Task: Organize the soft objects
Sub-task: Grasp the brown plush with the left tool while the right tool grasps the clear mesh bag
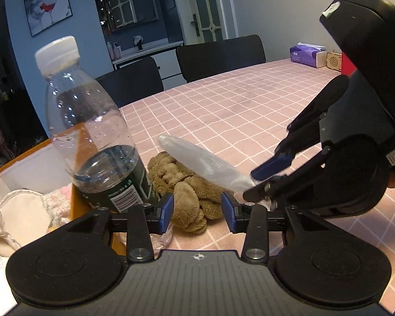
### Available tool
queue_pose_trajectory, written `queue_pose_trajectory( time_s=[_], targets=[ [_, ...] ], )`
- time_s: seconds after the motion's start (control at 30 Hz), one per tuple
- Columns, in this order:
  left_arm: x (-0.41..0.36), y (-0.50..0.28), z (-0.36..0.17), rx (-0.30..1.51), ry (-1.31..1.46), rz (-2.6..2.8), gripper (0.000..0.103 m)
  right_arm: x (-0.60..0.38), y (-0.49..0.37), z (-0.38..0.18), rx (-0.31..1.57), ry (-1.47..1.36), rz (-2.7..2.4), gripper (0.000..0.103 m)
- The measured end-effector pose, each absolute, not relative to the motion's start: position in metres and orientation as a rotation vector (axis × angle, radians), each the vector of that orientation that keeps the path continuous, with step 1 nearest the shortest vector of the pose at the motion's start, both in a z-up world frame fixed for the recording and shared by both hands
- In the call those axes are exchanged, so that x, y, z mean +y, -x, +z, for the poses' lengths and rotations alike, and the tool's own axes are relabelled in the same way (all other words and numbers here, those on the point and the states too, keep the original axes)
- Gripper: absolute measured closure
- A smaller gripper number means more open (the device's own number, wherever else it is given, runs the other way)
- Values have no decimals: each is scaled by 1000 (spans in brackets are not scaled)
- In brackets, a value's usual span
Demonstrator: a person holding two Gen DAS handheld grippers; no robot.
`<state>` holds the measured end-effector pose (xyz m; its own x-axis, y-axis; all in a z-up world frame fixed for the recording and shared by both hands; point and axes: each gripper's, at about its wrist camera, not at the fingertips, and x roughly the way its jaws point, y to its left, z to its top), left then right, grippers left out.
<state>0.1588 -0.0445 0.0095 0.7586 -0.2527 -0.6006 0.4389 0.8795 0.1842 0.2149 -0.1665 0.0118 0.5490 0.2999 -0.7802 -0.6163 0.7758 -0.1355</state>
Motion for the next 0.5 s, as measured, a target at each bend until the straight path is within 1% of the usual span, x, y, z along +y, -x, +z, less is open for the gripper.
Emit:
queue_pose_trajectory(
  time_s=[0.07, 0.13, 0.2, 0.23, 0.27, 0.3, 0.33, 0.5],
  targets=[
    [-51, -161, 7, 599, -333, -399, 48, -170, -222, 10, 843, 395, 575, 100],
    [-56, -163, 5, 596, -347, -407, 46, -174, -225, 10, 848, 385, 570, 102],
    [-61, -165, 3, 585, -358, -408, 38, -179, -226, 12, 847, 391, 549, 102],
    [-64, -166, 2, 577, -365, -408, 36, -183, -226, 13, 850, 392, 537, 103],
    [-68, -167, 1, 571, -373, -407, 33, -187, -226, 13, 858, 392, 526, 103],
    [-71, -168, -1, 566, -384, -405, 28, -192, -226, 13, 870, 395, 517, 103],
    [-76, -169, -4, 563, -401, -398, 26, -197, -225, 13, 880, 396, 505, 103],
    [-96, -176, -20, 568, -508, -349, 24, -218, -212, 7, 938, 425, 490, 100]
  ],
)
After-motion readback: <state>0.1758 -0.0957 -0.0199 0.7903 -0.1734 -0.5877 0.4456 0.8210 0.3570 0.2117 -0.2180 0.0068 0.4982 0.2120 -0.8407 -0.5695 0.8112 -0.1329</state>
